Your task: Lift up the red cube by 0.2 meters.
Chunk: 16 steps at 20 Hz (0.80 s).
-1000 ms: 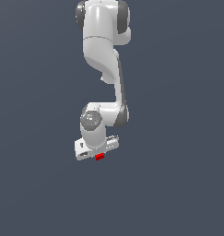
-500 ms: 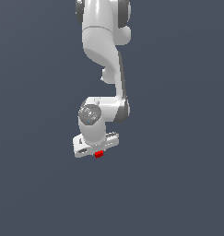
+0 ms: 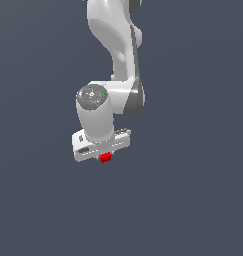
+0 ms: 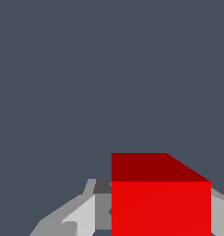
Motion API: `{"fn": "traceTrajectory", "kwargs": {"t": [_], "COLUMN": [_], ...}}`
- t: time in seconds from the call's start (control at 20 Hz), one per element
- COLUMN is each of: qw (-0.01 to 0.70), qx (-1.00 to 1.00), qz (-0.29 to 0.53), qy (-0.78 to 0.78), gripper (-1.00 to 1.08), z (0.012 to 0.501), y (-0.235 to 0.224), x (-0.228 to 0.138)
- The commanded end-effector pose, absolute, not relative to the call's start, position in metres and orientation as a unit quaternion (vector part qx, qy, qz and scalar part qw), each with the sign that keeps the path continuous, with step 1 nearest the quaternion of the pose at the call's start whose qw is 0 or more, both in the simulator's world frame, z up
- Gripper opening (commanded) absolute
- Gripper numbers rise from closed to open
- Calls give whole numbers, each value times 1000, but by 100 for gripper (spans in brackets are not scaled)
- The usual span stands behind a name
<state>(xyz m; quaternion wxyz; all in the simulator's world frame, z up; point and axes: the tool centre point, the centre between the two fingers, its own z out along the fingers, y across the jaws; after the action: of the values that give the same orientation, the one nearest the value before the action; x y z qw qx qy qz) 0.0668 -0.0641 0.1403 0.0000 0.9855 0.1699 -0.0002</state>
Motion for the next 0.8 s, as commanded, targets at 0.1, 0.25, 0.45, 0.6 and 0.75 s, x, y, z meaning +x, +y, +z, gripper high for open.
{"fn": "traceTrajectory", "kwargs": {"t": [0.1,0.25,0.45,0.6,0.75], "qw": [0,0,0,0,0], "qx": [985,985,985,985,985], "qz": [0,0,0,0,0], "qy": [170,170,170,170,170], "gripper": [-100,-100,-100,-100,-100], "z": [184,206,225,233,234], "y": [-64,-64,-64,-64,-64], "x": [67,67,68,69,69]}}
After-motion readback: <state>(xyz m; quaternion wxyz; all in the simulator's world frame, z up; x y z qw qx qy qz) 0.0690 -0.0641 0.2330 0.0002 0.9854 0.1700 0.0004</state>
